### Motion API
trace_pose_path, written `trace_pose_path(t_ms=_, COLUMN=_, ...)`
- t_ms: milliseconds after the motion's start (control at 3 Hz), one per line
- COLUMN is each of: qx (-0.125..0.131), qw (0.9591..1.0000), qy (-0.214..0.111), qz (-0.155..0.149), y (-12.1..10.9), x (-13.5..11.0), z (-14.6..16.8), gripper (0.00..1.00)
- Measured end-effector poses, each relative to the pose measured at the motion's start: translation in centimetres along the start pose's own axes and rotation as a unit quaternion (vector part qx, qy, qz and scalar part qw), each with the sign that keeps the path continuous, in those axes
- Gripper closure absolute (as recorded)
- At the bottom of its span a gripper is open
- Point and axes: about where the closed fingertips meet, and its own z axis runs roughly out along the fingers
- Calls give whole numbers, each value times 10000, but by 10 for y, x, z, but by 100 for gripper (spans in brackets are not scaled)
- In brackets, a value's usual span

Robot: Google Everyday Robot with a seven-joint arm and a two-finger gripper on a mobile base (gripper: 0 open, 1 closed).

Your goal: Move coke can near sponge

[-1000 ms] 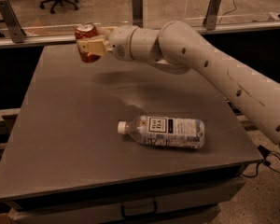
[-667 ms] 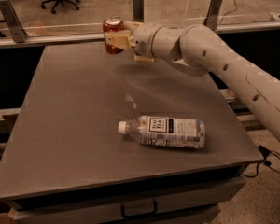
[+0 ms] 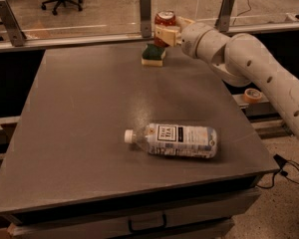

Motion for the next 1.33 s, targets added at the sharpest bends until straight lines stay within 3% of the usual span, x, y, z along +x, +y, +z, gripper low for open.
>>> trace_pose_path(t_ms=333, qx=486, qw=9987, qy=73, qz=-125, y=-48, x=4, z=-32, gripper=100)
trace_pose_path(t_ms=667, qx=690, qw=9970, qy=331, qz=-67, y=-65, x=20, z=-53, gripper=100)
trace_pose_path(t_ms=1000, qx=642, qw=9963, qy=554, qz=161, y=-60, x=45, z=-58, gripper=100)
trace_pose_path(t_ms=1333, qx=478, qw=9956, qy=677, qz=431, y=-48, x=62, z=-50, gripper=84)
